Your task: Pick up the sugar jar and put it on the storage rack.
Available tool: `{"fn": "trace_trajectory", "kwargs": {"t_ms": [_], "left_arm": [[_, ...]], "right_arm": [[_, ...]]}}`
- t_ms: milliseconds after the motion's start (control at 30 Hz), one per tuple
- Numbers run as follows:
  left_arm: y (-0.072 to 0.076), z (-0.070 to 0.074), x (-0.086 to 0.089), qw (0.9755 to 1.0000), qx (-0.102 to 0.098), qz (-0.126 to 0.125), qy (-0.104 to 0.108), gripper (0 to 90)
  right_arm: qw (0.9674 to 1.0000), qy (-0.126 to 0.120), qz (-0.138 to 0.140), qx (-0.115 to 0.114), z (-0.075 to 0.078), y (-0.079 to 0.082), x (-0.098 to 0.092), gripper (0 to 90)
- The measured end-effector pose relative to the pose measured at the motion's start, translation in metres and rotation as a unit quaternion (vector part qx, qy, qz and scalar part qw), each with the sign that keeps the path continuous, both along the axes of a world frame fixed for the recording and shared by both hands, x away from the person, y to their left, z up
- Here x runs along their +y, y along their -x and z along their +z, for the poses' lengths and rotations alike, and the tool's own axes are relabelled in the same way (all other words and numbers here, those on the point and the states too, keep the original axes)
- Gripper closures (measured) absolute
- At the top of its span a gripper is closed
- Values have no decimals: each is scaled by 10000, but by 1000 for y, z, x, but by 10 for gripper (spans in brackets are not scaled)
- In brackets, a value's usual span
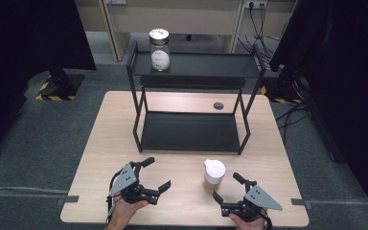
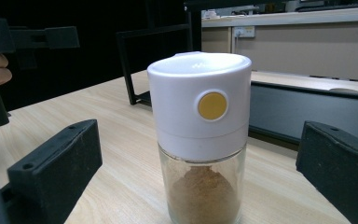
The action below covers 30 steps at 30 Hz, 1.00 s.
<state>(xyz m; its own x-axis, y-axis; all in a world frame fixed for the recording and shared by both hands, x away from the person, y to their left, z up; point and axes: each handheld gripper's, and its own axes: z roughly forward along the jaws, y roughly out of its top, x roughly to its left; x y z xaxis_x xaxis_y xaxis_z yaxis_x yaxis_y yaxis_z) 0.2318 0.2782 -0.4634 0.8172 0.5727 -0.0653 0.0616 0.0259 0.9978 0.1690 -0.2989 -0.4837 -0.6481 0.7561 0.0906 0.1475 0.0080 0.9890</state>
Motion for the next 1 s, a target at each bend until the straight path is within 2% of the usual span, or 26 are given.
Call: {"fn": "trace_trajectory", "kwargs": {"t_ms": [133, 333, 600, 1000], "left_arm": [[3, -4, 3, 10000, 1, -16, -37, 3], [11, -15, 9, 10000, 53, 51, 15, 3], [16, -24, 10, 10000, 38, 58, -49, 3], [22, -29, 15, 9998, 16, 209, -6, 3]], "right_arm": [[10000, -3, -3, 0, 0, 0, 0, 4], [10000, -12, -10, 3, 0, 0, -1, 3], [10000, -15, 2, -3, 0, 0, -1, 3], [10000, -21, -1, -11, 0, 1, -2, 3]]}}
